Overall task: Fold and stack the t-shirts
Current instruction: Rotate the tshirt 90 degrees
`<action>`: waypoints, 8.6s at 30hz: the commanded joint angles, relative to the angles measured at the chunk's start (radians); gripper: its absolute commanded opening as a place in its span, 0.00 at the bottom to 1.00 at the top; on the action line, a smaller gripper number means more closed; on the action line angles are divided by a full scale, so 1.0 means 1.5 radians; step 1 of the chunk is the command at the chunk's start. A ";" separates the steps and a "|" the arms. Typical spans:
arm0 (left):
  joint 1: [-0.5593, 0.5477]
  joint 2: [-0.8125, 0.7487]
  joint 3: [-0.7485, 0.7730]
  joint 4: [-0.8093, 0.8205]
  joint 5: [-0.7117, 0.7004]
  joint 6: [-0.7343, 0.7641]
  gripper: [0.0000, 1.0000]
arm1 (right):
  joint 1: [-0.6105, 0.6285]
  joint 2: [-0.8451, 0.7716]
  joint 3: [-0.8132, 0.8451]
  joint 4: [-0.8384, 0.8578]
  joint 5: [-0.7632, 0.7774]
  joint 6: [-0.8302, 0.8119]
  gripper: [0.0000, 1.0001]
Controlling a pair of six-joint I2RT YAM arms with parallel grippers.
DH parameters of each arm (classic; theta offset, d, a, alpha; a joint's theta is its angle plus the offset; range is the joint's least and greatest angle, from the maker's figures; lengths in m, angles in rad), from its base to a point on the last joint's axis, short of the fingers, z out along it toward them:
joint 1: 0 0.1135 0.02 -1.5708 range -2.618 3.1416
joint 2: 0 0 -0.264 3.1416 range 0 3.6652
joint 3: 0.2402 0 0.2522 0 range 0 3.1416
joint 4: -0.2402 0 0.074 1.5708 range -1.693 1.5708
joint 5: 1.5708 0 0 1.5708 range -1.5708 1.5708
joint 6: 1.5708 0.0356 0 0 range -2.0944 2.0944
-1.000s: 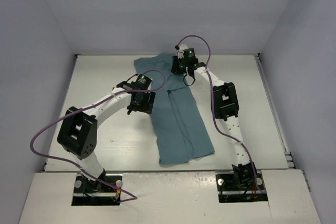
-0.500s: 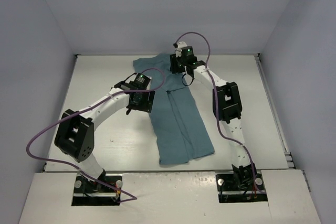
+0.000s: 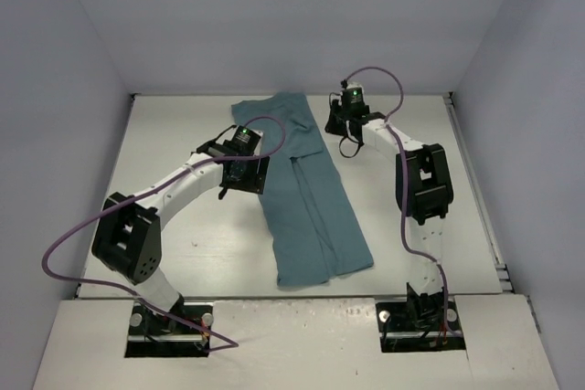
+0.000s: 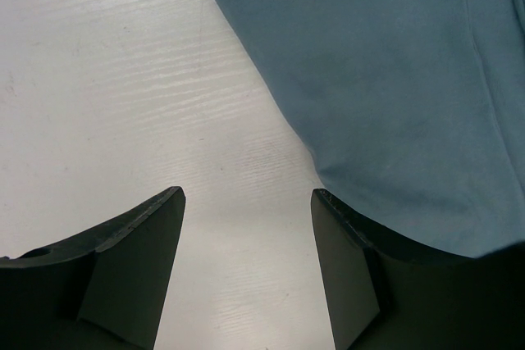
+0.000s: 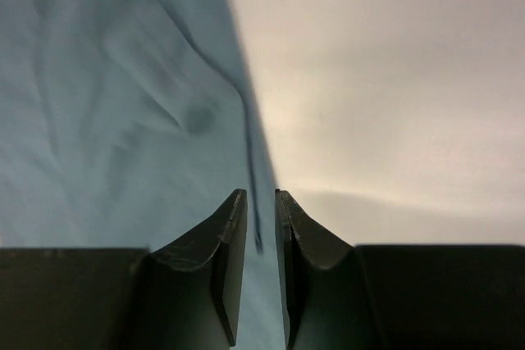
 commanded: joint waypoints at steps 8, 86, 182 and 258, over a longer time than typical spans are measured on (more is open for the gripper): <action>-0.003 -0.059 -0.014 0.017 0.001 0.000 0.60 | 0.026 -0.037 -0.057 0.013 -0.026 0.104 0.21; -0.003 -0.125 -0.060 0.016 -0.015 0.001 0.60 | 0.083 -0.111 -0.123 -0.001 0.104 -0.028 0.00; -0.021 -0.082 -0.045 -0.016 -0.007 -0.025 0.60 | 0.047 0.310 0.429 0.041 -0.053 -0.358 0.31; -0.038 -0.081 -0.045 -0.016 -0.019 -0.044 0.60 | 0.012 0.224 0.332 0.109 -0.122 -0.295 0.24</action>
